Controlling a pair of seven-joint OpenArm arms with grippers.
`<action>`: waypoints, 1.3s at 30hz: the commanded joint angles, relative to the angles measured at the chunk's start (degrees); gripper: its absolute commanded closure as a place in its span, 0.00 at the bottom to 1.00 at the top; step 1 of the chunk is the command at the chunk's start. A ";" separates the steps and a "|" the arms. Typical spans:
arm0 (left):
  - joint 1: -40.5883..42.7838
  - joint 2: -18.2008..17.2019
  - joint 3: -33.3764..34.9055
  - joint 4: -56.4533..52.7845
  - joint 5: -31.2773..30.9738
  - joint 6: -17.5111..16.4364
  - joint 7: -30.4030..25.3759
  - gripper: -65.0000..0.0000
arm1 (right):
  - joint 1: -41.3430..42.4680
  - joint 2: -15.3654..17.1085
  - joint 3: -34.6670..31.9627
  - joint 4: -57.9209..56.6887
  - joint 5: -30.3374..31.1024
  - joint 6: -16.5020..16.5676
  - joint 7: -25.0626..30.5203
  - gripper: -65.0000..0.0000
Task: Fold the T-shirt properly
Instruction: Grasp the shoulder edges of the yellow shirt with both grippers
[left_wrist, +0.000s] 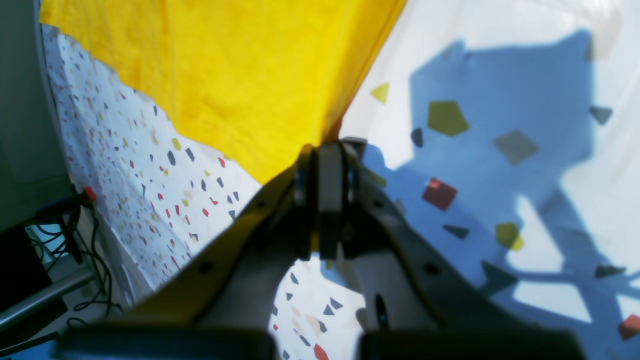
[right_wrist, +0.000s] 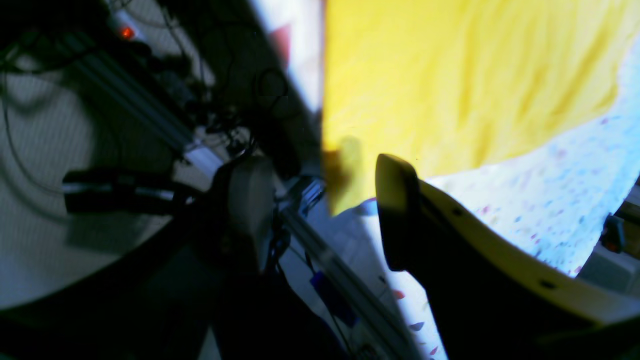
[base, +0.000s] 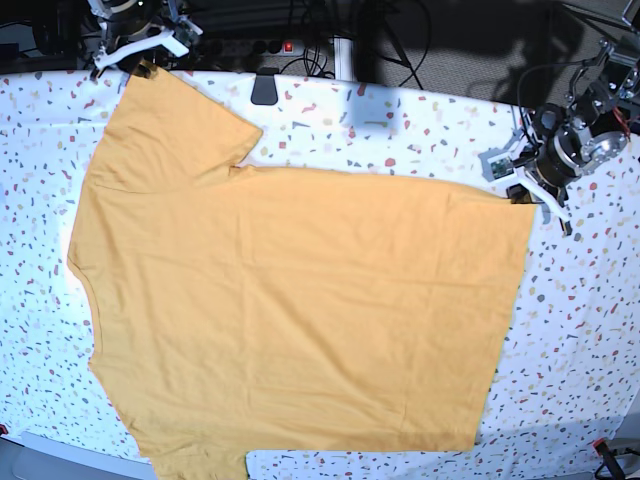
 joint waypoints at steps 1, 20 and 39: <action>-0.46 -0.96 -0.33 0.37 0.02 0.42 -0.07 1.00 | -0.46 0.46 0.13 -0.15 -1.25 -0.28 0.31 0.50; -0.48 -0.98 -0.33 0.37 0.00 0.42 -0.07 1.00 | 0.96 0.46 0.13 -0.83 -2.40 -3.02 1.33 0.71; -0.48 -0.98 -0.33 0.37 0.00 0.42 -0.07 1.00 | 0.92 0.48 0.13 7.17 -1.77 -5.29 -1.31 1.00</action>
